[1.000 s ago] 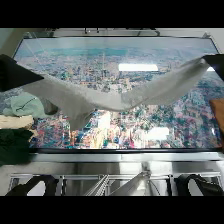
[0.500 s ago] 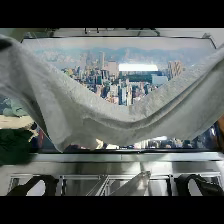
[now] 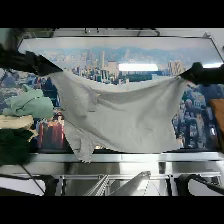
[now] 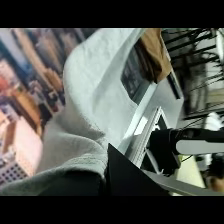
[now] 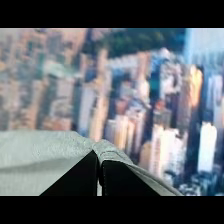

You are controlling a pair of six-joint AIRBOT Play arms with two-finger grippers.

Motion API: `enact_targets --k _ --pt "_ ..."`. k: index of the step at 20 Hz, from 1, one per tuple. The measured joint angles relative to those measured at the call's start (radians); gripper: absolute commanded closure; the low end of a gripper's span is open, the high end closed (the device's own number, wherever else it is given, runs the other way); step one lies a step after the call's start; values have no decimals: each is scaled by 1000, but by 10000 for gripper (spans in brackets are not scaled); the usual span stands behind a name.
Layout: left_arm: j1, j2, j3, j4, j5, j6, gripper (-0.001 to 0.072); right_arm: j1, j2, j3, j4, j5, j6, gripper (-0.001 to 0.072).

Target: Fold the shirts.

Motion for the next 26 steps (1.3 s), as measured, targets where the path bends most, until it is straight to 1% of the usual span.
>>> enact_targets --k 2,5,8,10,12,14,17,21,26 --pt "0 -140 20 5 -12 1 695 0 -134 -7 42 -55 -60 694" --pt "-8 -305 102 4 -45 -2 702 0 -274 -11 167 -147 -199 694" --pt "-10 -395 212 3 -95 -16 701 -4 -331 -2 301 -231 -337 694" --pt "-10 -426 284 3 -117 -29 702 -13 -347 16 360 -257 -397 694" --pt "-10 -443 328 3 -125 -38 701 -26 -356 29 392 -247 -433 694" --pt "-10 -450 335 3 -118 -47 702 -43 -360 35 388 -203 -450 694" --pt "-10 -455 287 3 -59 -55 702 -68 -363 32 316 -118 -452 694" --pt "-10 -445 161 5 23 -55 703 -88 -364 2 227 -18 -444 694" --pt "9 -397 -8 30 40 -40 702 -95 -365 -49 101 60 -399 693"
